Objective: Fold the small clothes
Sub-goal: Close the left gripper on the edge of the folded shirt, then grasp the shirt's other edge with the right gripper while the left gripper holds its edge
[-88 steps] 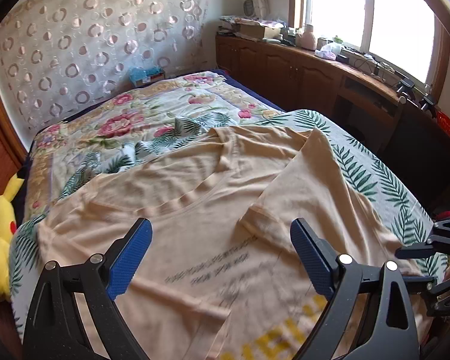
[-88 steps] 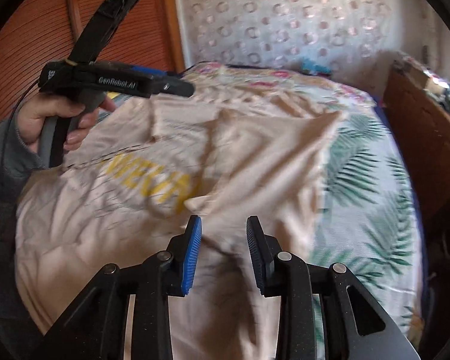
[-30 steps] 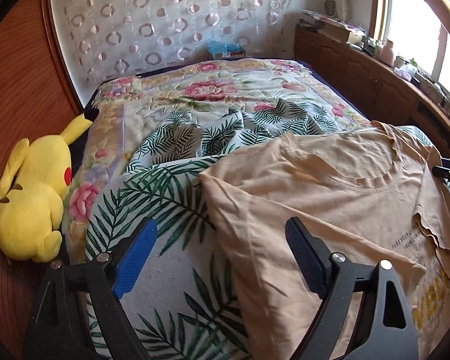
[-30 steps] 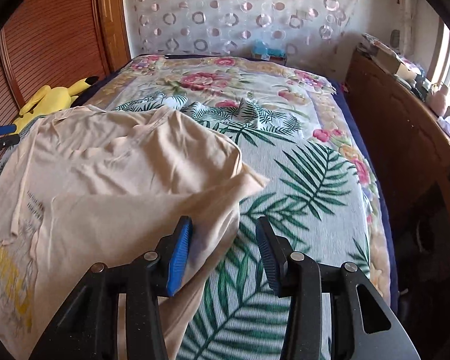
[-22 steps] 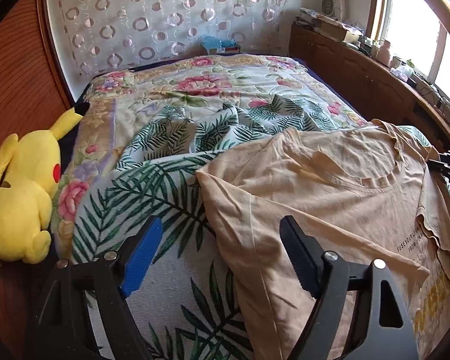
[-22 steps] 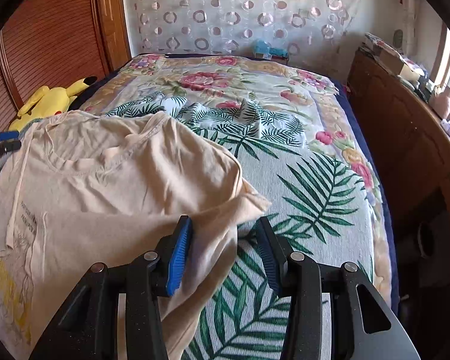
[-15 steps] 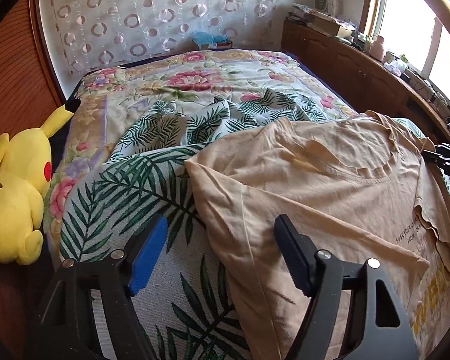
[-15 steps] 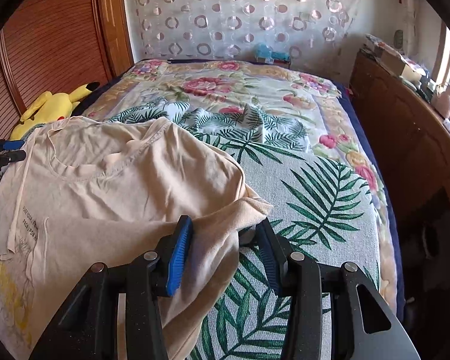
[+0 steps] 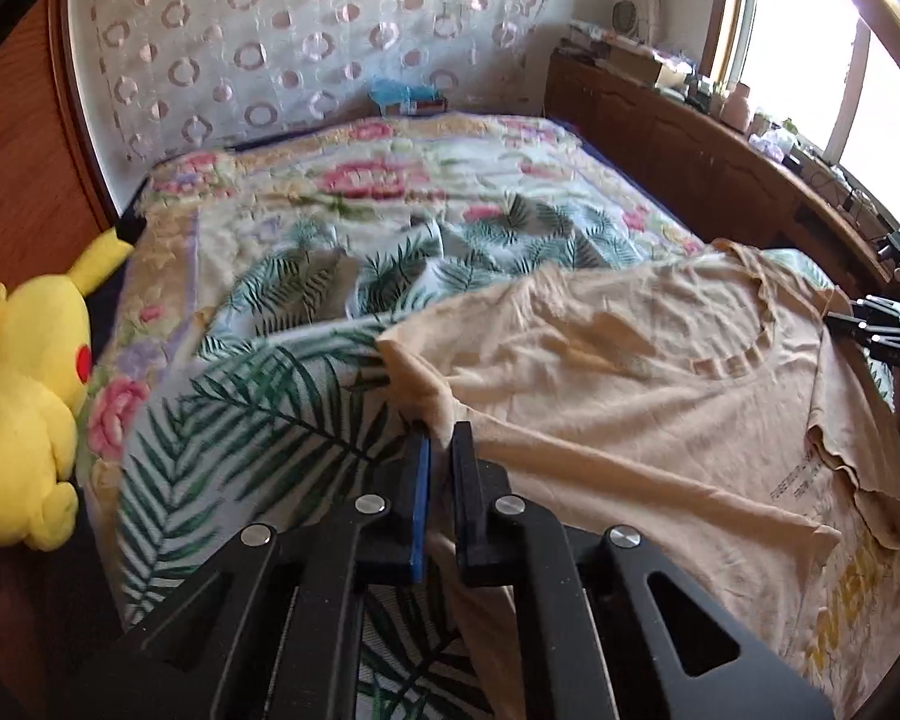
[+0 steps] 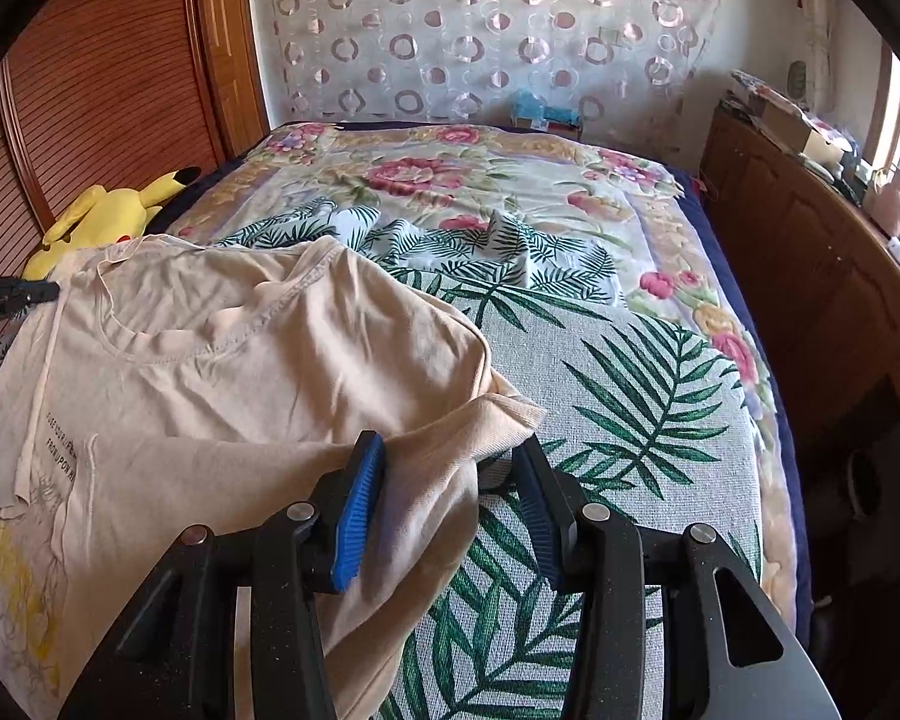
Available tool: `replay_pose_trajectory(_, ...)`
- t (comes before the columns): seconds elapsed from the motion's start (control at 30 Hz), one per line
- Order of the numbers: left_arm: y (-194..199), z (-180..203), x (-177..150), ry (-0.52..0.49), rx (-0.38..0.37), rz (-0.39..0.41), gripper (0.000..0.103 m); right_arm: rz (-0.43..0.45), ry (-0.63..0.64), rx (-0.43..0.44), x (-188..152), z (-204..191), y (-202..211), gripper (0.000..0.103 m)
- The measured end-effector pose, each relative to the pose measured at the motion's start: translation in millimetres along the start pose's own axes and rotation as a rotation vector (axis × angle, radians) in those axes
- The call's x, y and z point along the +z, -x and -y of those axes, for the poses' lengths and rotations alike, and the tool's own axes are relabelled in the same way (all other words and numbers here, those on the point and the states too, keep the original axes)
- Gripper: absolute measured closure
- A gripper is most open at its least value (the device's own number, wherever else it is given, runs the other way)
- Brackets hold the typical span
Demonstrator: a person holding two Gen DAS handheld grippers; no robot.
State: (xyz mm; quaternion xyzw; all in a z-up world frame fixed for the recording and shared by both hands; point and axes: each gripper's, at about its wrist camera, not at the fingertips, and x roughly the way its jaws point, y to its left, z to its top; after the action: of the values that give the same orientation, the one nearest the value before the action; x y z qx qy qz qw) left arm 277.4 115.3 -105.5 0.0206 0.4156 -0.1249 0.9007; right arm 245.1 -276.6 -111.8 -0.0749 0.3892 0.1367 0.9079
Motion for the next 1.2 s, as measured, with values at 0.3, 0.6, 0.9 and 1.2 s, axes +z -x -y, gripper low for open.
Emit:
replay_pose_trajectory(0.3, 8, -12, 3, 0.028, 0.036, 0.015, 0.096, -0.002, 0.001, -0.002, 2, -1, 0, 0.057)
replay_pose_trajectory(0.6, 17, 10, -10, -0.010, 0.002, 0.015, 0.097, 0.008, 0.065, 0.061, 3, -11, 1, 0.095)
replay_pose_trajectory(0.9, 79, 38, -37, -0.040, -0.034, 0.105, 0.097, 0.146, 0.136, 0.023, -3, -43, 57, 0.099)
replay_pose_trajectory(1.2, 159, 47, -97, -0.023, -0.043, 0.220, 0.097, 0.264, 0.103, 0.075, -64, -50, 155, 0.099)
